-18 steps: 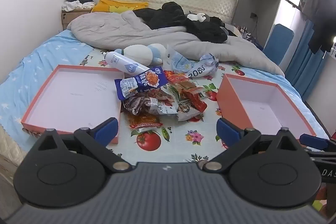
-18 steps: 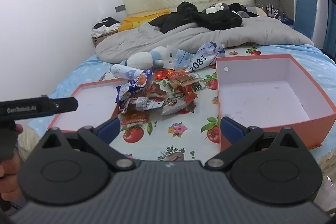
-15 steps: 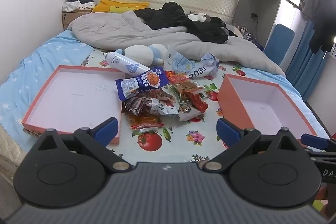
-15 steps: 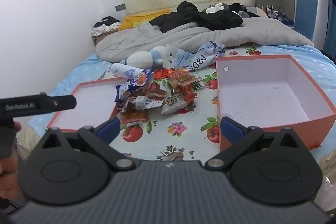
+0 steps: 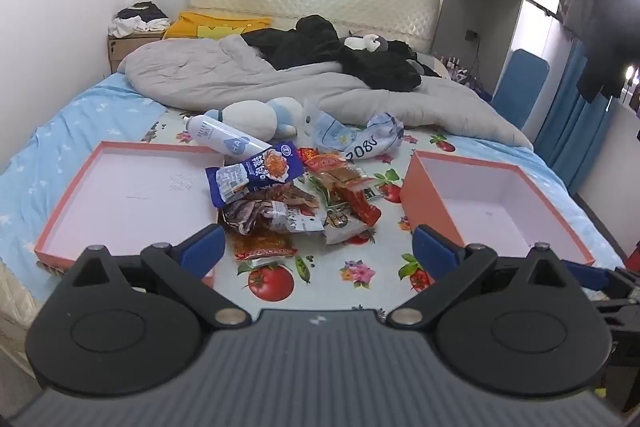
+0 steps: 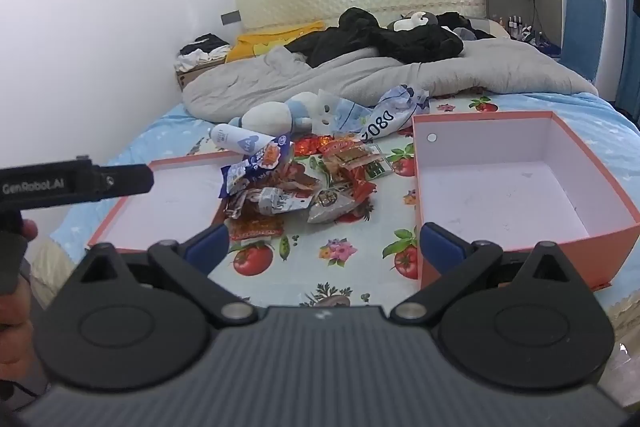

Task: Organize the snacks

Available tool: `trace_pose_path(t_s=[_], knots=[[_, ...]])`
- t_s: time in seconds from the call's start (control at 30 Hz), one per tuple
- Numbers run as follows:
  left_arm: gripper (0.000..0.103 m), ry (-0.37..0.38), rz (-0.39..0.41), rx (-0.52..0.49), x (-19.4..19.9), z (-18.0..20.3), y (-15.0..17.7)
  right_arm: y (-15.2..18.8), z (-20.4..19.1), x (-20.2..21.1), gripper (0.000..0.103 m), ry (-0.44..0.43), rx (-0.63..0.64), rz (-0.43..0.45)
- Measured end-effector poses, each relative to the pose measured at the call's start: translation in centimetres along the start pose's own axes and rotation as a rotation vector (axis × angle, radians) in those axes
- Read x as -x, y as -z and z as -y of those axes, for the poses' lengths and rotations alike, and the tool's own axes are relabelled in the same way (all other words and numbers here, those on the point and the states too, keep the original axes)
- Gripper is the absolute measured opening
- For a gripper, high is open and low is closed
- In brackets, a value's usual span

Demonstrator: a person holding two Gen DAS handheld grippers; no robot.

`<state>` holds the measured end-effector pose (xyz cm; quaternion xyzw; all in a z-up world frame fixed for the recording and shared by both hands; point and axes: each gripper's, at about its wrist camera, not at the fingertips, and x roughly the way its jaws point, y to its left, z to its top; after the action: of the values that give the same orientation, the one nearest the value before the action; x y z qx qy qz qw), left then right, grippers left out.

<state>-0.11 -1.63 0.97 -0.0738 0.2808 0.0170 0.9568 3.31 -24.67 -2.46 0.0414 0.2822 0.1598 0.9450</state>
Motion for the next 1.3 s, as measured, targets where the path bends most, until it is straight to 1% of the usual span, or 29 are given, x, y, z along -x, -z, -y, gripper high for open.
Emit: trace_pose_path(t_s=[0.23,0.33,0.4,0.5,0.63,0.73,1.0,1.3], knots=[[0.101,-0.010,-0.009,-0.006,-0.9,0.1,0.4,0.3,0.5,-0.3,0.103,0.011,-0.016,0.002],[0.101,-0.003,-0.018,0.002,-1.3,-0.1,0.5,0.4,0.7,-0.5,0.103,0.018,-0.020,0.003],[0.101,0.003,-0.028,0.010,-1.5,-0.2,0.6,0.4,0.8,-0.6,0.103,0.002,-0.022,-0.003],[0.101,0.010,-0.036,0.029,-1.9,-0.3,0.9,0.5,1.0,-0.8,0.103,0.001,-0.039,-0.010],[0.101,-0.004,-0.054,0.005,-2.7,-0.2,1.3,0.6,1.3,-1.2,0.103,-0.006,-0.049,-0.017],[0.101,0.018,-0.061,0.020,-3.1,-0.6,1.7,0.8,1.2,-1.4,0.103,0.015,-0.033,-0.008],[0.101,0.009,-0.084,0.033,-4.3,-1.4,2.2,1.5,1.3,-2.4,0.103,0.025,-0.039,-0.026],[0.101,0.014,-0.096,0.046,-4.8,-1.5,2.2,1.6,1.4,-2.4,0.103,0.032,-0.037,-0.026]])
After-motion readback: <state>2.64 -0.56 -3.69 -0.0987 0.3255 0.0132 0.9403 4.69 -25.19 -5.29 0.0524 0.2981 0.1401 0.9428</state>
